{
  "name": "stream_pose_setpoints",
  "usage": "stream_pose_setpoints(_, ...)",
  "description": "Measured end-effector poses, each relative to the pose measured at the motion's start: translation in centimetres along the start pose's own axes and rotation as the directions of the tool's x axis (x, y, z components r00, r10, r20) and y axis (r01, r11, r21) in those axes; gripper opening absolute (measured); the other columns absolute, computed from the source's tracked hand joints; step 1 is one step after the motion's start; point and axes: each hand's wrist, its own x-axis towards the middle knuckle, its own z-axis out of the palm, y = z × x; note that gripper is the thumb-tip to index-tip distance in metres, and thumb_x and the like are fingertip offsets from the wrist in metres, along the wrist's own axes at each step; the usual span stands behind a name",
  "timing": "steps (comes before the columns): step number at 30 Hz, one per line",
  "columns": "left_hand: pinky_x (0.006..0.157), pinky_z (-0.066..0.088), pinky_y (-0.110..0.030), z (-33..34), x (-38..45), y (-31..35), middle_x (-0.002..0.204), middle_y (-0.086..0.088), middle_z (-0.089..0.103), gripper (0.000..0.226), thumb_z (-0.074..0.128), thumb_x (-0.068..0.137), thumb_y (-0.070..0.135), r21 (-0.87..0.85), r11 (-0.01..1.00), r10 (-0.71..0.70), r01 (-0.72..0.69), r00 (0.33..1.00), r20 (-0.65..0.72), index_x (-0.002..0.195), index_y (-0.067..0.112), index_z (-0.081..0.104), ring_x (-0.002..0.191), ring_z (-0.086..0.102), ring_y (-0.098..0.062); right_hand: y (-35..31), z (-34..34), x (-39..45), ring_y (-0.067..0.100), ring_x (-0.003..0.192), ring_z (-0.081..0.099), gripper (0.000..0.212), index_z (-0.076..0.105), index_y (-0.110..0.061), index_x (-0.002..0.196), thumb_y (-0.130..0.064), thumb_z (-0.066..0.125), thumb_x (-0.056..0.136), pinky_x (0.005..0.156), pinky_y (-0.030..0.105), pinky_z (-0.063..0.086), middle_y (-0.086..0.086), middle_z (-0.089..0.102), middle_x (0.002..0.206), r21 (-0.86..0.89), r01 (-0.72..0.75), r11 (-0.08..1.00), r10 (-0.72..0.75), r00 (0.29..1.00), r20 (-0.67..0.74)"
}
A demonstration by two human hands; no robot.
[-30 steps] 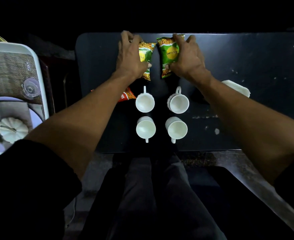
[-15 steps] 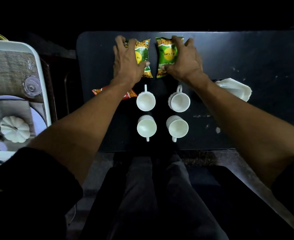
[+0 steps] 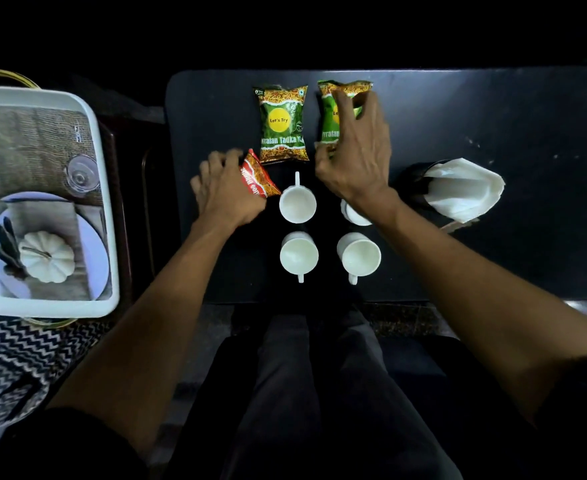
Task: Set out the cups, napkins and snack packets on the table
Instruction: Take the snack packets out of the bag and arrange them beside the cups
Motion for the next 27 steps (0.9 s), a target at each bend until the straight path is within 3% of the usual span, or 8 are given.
stream_pose_setpoints(4, 0.107, 0.040, -0.048, 0.8, -1.4, -2.5, 0.129, -0.013, 0.058, 0.075, 0.085, 0.065, 0.028, -0.021, 0.995, -0.095, 0.093, 0.993, -0.070, 0.131, 0.014, 0.054, 0.123, 0.055, -0.035, -1.9, 0.6, -1.8, 0.027, 0.108, 0.051, 0.064, 0.050, -0.013, 0.136, -0.028, 0.064, 0.075, 0.083, 0.038, 0.048, 0.014, 0.049, 0.124, 0.060, 0.044, 0.997, -0.046, 0.999, 0.028)
stream_pose_setpoints(8, 0.098, 0.051, -0.043, -0.6, -1.5, -2.8, 0.127, -0.005, 0.059, 0.078, 0.089, 0.059, 0.044, -0.320, 0.937, -0.221, 0.143, 0.949, -0.224, 0.124, 0.018, 0.053, 0.117, 0.060, -0.025, -3.2, 0.5, -2.4, 0.025, 0.108, 0.052, 0.056, 0.052, -0.011, 0.131, -0.025, 0.065, 0.079, 0.086, 0.040, 0.050, 0.012, 0.051, 0.121, 0.242, 0.092, 0.966, -0.110, 0.992, 0.060)
stream_pose_setpoints(10, 0.089, 0.053, -0.030, -1.7, -1.8, -1.9, 0.126, 0.001, 0.059, 0.082, 0.087, 0.059, 0.052, -0.505, 0.861, -0.220, 0.057, 0.938, -0.269, 0.123, 0.020, 0.050, 0.112, 0.061, -0.015, -3.8, 0.1, -2.4, 0.019, 0.108, 0.054, 0.062, 0.047, -0.013, 0.137, -0.032, 0.067, 0.082, 0.088, 0.040, 0.052, 0.008, 0.053, 0.122, 0.432, 0.059, 0.900, -0.121, 0.986, 0.117)
stream_pose_setpoints(13, 0.080, 0.055, -0.019, -3.0, -2.5, 0.5, 0.119, 0.003, 0.066, 0.079, 0.086, 0.060, 0.057, -0.735, 0.677, -0.149, -0.038, 0.971, -0.187, 0.121, 0.020, 0.052, 0.103, 0.067, -0.008, -4.7, -0.5, -1.9, 0.018, 0.111, 0.059, 0.078, 0.035, -0.019, 0.148, -0.045, 0.071, 0.084, 0.092, 0.035, 0.052, 0.005, 0.057, 0.130, 0.655, -0.111, 0.747, -0.092, 0.959, 0.268)
stream_pose_setpoints(18, 0.086, 0.058, -0.023, -3.1, -3.5, 3.9, 0.124, -0.010, 0.067, 0.079, 0.090, 0.064, 0.017, -0.885, 0.460, 0.069, -0.075, 0.996, -0.049, 0.131, 0.006, 0.049, 0.104, 0.069, -0.011, -4.0, -2.1, 0.1, 0.019, 0.098, 0.072, 0.038, 0.059, -0.008, 0.118, -0.016, 0.077, 0.085, 0.085, 0.039, 0.061, 0.009, 0.072, 0.109, 0.858, -0.303, 0.416, -0.015, 0.941, 0.339)
stream_pose_setpoints(21, 0.090, 0.058, -0.027, -3.1, -3.9, 5.2, 0.134, -0.019, 0.062, 0.083, 0.086, 0.067, 0.001, -0.918, 0.393, 0.098, -0.053, 0.995, -0.016, 0.140, 0.001, 0.046, 0.115, 0.067, -0.023, -2.1, -3.7, 1.0, 0.012, 0.088, 0.074, 0.031, 0.061, -0.003, 0.113, -0.013, 0.075, 0.087, 0.068, 0.026, 0.059, 0.007, 0.073, 0.103, 0.848, -0.329, 0.415, 0.019, 0.935, 0.353)
stream_pose_setpoints(25, 0.092, 0.060, -0.037, -3.3, -3.9, 7.0, 0.131, -0.024, 0.064, 0.076, 0.083, 0.067, -0.011, -0.947, 0.319, 0.076, -0.043, 0.997, -0.020, 0.137, 0.000, 0.054, 0.120, 0.066, -0.036, 0.4, -5.8, 1.6, 0.030, 0.085, 0.075, 0.036, 0.061, 0.002, 0.117, -0.012, 0.074, 0.087, 0.069, 0.040, 0.063, 0.016, 0.074, 0.099, 0.811, -0.467, 0.352, 0.051, 0.875, 0.481)
stream_pose_setpoints(27, 0.088, 0.061, -0.040, -3.3, -4.0, 7.8, 0.126, -0.019, 0.067, 0.068, 0.080, 0.068, -0.014, -0.967, 0.253, 0.060, -0.022, 0.998, -0.007, 0.131, 0.002, 0.060, 0.114, 0.069, -0.032, 1.8, -6.8, 2.0, 0.027, 0.078, 0.075, 0.026, 0.059, 0.000, 0.104, -0.005, 0.075, 0.085, 0.064, 0.036, 0.062, 0.015, 0.072, 0.093, 0.801, -0.508, 0.318, 0.044, 0.852, 0.522)
